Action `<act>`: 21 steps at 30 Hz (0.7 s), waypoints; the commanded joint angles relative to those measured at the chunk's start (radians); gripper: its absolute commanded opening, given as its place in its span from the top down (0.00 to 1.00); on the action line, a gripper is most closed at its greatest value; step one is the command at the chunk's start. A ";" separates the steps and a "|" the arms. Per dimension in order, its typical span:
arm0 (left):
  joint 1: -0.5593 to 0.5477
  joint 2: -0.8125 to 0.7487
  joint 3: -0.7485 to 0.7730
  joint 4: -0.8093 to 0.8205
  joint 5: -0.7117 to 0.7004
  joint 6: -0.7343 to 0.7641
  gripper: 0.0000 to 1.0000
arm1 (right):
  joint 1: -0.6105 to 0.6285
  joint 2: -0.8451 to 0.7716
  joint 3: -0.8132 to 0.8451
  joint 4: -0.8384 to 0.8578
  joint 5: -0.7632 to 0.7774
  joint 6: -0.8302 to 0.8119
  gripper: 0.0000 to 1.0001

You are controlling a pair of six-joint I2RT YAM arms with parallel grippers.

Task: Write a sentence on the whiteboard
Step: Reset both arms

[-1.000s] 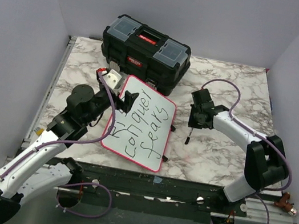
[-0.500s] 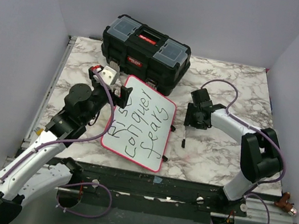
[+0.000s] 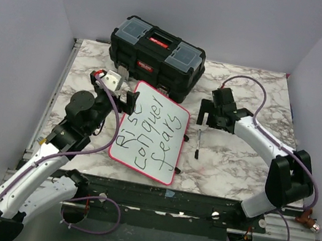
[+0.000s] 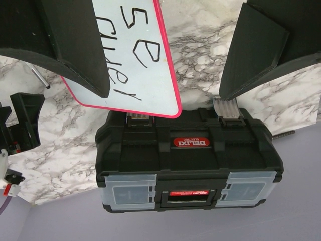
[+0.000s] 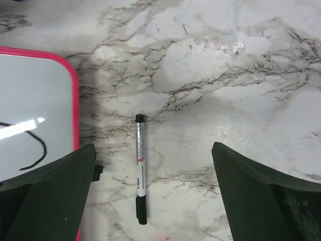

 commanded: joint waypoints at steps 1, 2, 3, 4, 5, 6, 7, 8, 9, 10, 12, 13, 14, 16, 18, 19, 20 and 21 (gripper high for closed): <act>0.009 -0.031 -0.004 0.039 -0.020 0.056 0.04 | -0.007 -0.108 0.039 -0.010 -0.070 -0.044 0.00; 0.009 -0.035 -0.008 0.039 -0.027 0.060 0.03 | -0.009 -0.135 0.040 -0.002 -0.095 -0.053 0.00; 0.009 -0.038 -0.010 0.039 -0.034 0.063 0.02 | -0.008 -0.158 0.039 0.006 -0.120 -0.066 0.00; 0.009 -0.040 -0.012 0.039 -0.038 0.068 0.02 | -0.008 -0.191 0.039 0.019 -0.147 -0.072 0.00; 0.010 -0.043 -0.016 0.039 -0.039 0.072 0.02 | -0.008 -0.216 0.036 0.032 -0.170 -0.079 0.00; 0.011 -0.045 -0.019 0.039 -0.040 0.075 0.02 | -0.008 -0.253 0.032 0.051 -0.196 -0.081 0.00; 0.011 -0.047 -0.024 0.059 -0.039 0.076 0.02 | -0.007 -0.282 0.024 0.071 -0.209 -0.079 0.00; 0.011 -0.048 -0.027 0.066 -0.035 0.079 0.02 | -0.008 -0.317 0.022 0.086 -0.212 -0.078 0.00; 0.012 -0.049 -0.029 0.068 -0.033 0.082 0.02 | -0.007 -0.345 0.020 0.098 -0.239 -0.079 0.00; 0.013 -0.049 -0.030 0.069 -0.034 0.083 0.02 | -0.008 -0.376 0.019 0.112 -0.248 -0.079 0.00; 0.012 -0.050 -0.032 0.070 -0.044 0.084 0.02 | -0.008 -0.429 0.014 0.139 -0.259 -0.078 0.00; 0.012 -0.050 -0.034 0.071 -0.050 0.084 0.02 | -0.008 -0.456 0.014 0.150 -0.262 -0.076 0.00; 0.012 -0.051 -0.035 0.073 -0.057 0.086 0.01 | -0.008 -0.476 0.013 0.156 -0.261 -0.071 0.00; 0.013 -0.054 -0.036 0.076 -0.068 0.089 0.02 | -0.007 -0.513 0.017 0.162 -0.258 -0.064 0.00; 0.014 -0.059 -0.041 0.083 -0.081 0.091 0.02 | -0.007 -0.550 0.015 0.164 -0.244 -0.048 0.00; 0.014 -0.062 -0.043 0.085 -0.087 0.093 0.02 | -0.009 -0.572 0.011 0.170 -0.232 -0.039 0.00; 0.014 -0.063 -0.044 0.085 -0.094 0.094 0.01 | -0.008 -0.593 0.000 0.180 -0.224 -0.032 0.00; 0.014 -0.066 -0.045 0.089 -0.101 0.097 0.02 | -0.008 -0.615 -0.015 0.192 -0.224 -0.029 0.00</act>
